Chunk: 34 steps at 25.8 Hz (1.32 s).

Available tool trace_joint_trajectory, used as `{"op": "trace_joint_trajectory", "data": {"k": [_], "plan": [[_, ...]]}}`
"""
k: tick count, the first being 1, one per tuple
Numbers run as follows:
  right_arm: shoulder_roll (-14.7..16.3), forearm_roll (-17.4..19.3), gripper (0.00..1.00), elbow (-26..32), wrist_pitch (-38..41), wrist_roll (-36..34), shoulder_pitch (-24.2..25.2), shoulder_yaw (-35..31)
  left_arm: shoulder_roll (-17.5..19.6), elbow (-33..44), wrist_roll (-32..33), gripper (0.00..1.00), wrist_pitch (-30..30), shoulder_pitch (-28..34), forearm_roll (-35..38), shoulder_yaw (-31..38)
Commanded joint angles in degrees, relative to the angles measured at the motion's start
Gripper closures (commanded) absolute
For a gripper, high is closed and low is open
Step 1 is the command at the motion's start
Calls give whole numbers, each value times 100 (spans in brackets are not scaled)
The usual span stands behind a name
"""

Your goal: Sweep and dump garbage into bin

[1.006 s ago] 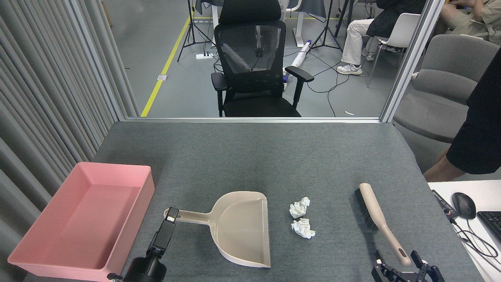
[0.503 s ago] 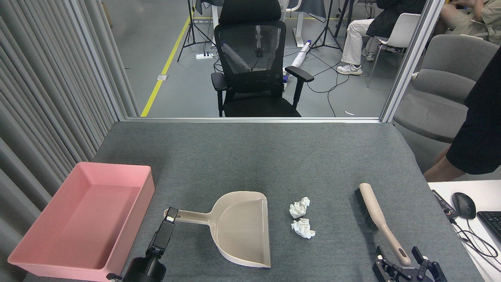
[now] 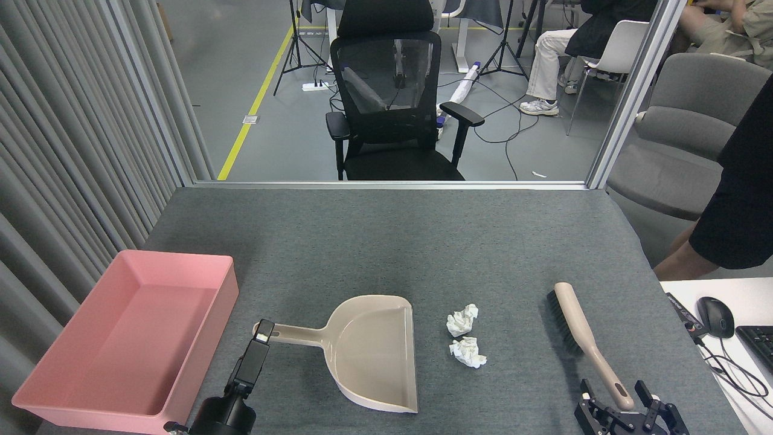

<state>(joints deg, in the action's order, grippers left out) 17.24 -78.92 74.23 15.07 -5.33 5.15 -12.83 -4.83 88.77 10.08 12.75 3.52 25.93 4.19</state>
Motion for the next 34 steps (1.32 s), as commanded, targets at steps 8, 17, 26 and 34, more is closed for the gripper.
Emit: {"op": "trace_joint_trajectory", "data": {"k": [8, 17, 26, 34], "plan": [[-1, -10, 5, -93, -22, 6, -110, 0, 0, 0, -6, 1, -1, 0, 0, 2], [8, -18, 5, -102, -22, 6, -137, 0, 0, 0, -6, 1, -1, 0, 0, 11], [8, -27, 17, -102, -22, -12, -137, 9, 0, 0, -6, 1, -1, -9, 0, 11], [8, -27, 30, -102, -4, -12, -137, 9, -9, -9, -6, 1, -1, -26, 9, 11]]}}
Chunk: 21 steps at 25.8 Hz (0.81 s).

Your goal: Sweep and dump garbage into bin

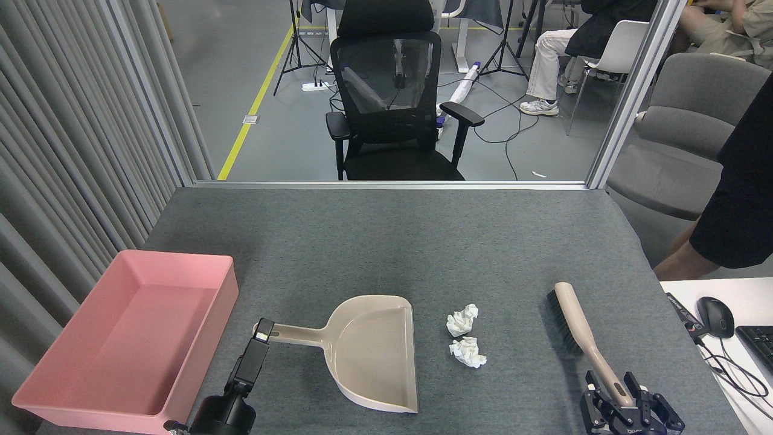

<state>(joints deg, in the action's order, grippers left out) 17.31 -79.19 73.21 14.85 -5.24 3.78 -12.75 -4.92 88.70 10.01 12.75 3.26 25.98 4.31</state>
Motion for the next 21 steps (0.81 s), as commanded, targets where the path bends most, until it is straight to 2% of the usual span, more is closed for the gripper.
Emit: {"op": "trace_joint_trajectory", "data": {"k": [1, 12, 14, 16, 21], "plan": [[0, 0, 30, 0, 18, -21, 0, 0, 0, -1, 1, 1, -1, -1, 4, 0], [0, 9, 40, 0, 53, -12, 0, 9, -9, 7, 1, 1, -1, -27, 12, 0], [0, 9, 47, 0, 71, -3, 9, 9, -9, -1, 1, 1, -1, -36, 4, 0], [0, 9, 48, 0, 80, -12, 9, 9, -9, -1, 1, 1, -1, -36, 4, 0], [0, 9, 58, 0, 80, -12, 18, 9, 0, 7, 1, 1, -1, -36, 12, 0]]}}
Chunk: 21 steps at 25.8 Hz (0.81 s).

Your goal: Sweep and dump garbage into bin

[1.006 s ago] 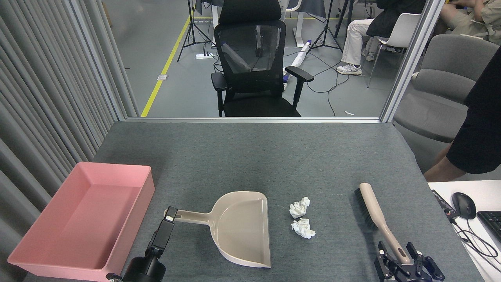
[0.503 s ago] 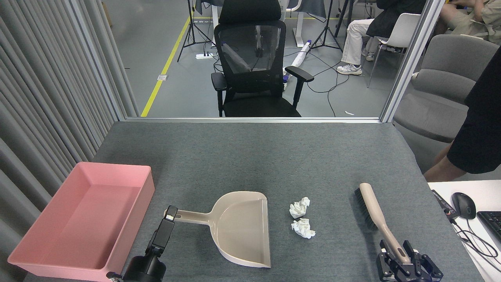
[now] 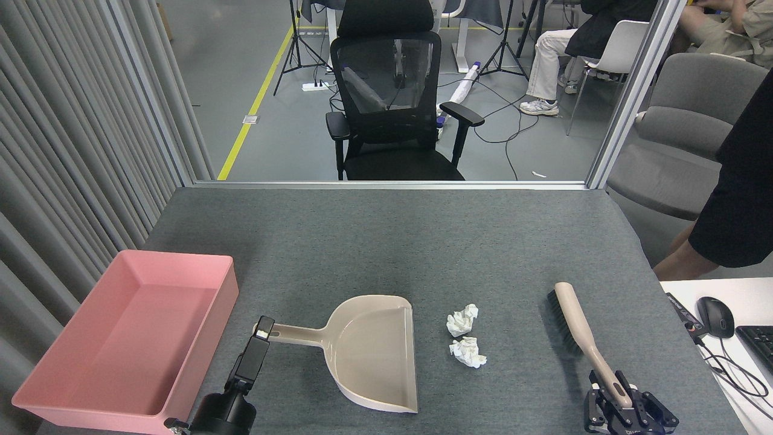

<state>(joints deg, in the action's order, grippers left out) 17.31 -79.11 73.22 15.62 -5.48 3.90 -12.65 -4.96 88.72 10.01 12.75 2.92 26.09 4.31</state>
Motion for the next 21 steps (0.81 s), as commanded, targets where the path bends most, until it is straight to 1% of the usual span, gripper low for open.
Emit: {"op": "trace_joint_trajectory", "data": {"k": [1, 3, 6, 7, 11, 16, 21], "plan": [[0, 1, 63, 0, 3, 12, 5, 0, 4, -4, 1, 1, -1, -2, 1, 0], [0, 1, 73, 0, 11, 4, 5, 0, 4, 5, 1, 1, -1, -2, 1, 0], [0, 1, 77, 0, 38, 4, 14, 0, 13, 5, 1, 1, -1, -2, 1, 0], [0, 1, 82, 0, 64, -5, 14, 0, 4, 5, 1, 1, -1, -2, 1, 0], [0, 1, 92, 0, 82, -102, 14, 0, 4, 5, 1, 1, -1, 7, 1, -9], [0, 1, 94, 0, 90, -111, 23, 0, 4, -30, 19, 1, -1, 25, 1, -35], [0, 1, 94, 9, 90, -120, 40, 0, 4, -311, 19, 1, -1, 42, 1, -53]]}}
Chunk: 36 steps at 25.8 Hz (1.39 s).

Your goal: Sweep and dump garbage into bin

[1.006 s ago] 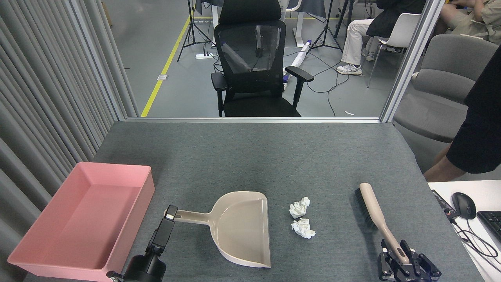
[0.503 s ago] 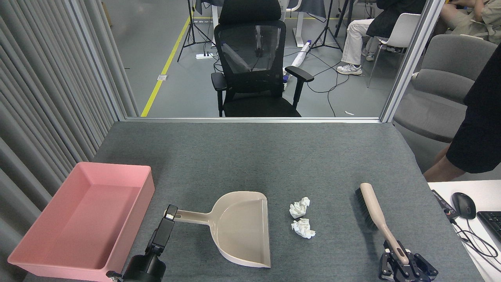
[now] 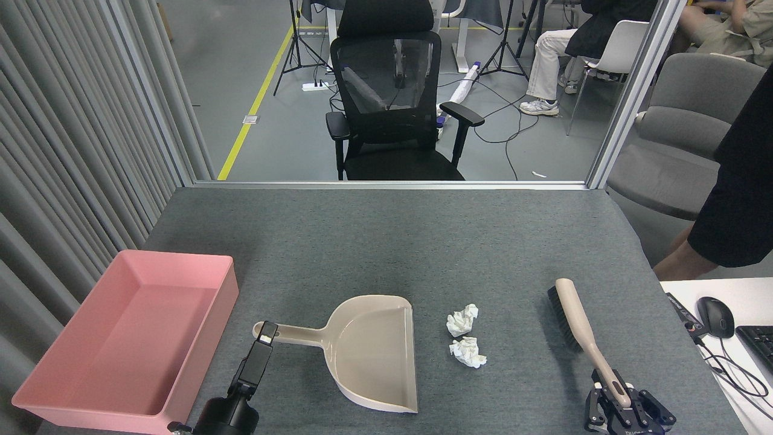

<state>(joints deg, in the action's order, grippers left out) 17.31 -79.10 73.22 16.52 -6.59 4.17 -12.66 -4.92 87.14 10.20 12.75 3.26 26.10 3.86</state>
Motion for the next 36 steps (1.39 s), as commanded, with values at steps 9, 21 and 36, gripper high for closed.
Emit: {"op": "trace_joint_trajectory", "data": {"k": [9, 21, 36], "plan": [[-9, 17, 94, 35, 9, -18, -13, 0, -27, -610, -53, 1, 0, -80, 17, -17], [-18, 44, 93, 88, 44, -53, -30, -9, -141, -2043, -554, 1, 334, -897, 61, -87], [-9, 62, 93, 96, 44, -53, -39, -9, -115, -2641, -484, 2, 369, -1433, 123, -70]]}}
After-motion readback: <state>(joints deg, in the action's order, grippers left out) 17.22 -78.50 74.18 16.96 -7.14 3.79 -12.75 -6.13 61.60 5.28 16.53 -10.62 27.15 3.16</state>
